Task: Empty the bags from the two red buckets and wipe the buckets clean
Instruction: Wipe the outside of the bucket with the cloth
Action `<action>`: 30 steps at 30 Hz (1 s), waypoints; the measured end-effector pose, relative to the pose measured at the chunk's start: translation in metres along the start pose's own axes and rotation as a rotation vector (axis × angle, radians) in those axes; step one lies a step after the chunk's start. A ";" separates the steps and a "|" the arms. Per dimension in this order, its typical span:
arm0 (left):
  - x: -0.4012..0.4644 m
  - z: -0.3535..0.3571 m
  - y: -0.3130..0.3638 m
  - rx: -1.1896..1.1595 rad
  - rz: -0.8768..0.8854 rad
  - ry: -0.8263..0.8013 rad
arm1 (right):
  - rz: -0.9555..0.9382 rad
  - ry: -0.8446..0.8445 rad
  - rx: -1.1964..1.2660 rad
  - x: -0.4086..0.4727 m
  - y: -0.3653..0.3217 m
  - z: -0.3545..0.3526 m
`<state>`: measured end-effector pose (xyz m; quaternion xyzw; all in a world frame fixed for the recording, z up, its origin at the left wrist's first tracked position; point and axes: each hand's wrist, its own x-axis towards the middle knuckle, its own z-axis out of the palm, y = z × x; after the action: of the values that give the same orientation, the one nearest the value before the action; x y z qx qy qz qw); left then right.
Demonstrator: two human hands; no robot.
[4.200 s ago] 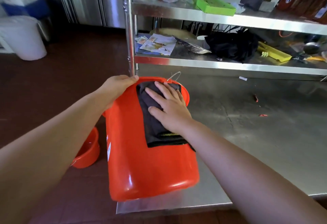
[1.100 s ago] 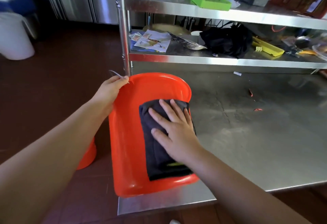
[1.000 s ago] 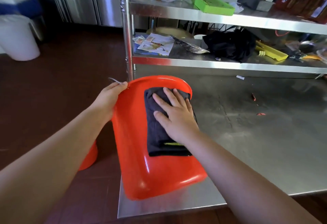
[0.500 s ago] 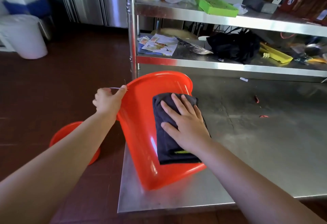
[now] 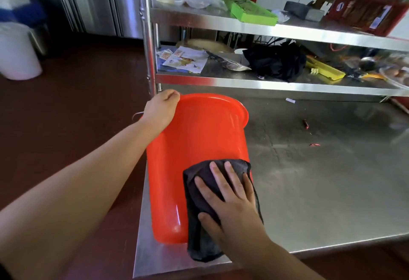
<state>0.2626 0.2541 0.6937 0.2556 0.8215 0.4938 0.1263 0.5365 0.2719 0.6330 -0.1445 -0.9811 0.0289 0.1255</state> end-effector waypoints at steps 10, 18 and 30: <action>0.005 -0.006 -0.022 -0.123 -0.057 -0.071 | 0.078 -0.028 0.107 0.124 0.018 -0.006; 0.008 -0.011 -0.035 -0.226 -0.054 -0.044 | 0.085 -0.045 0.069 0.160 0.022 -0.004; -0.003 -0.042 -0.060 -0.169 -0.013 0.077 | -0.128 -0.081 0.189 0.006 0.010 0.004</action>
<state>0.2283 0.1980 0.6613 0.2194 0.7828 0.5700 0.1189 0.5330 0.2826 0.6296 -0.0680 -0.9854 0.1190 0.1005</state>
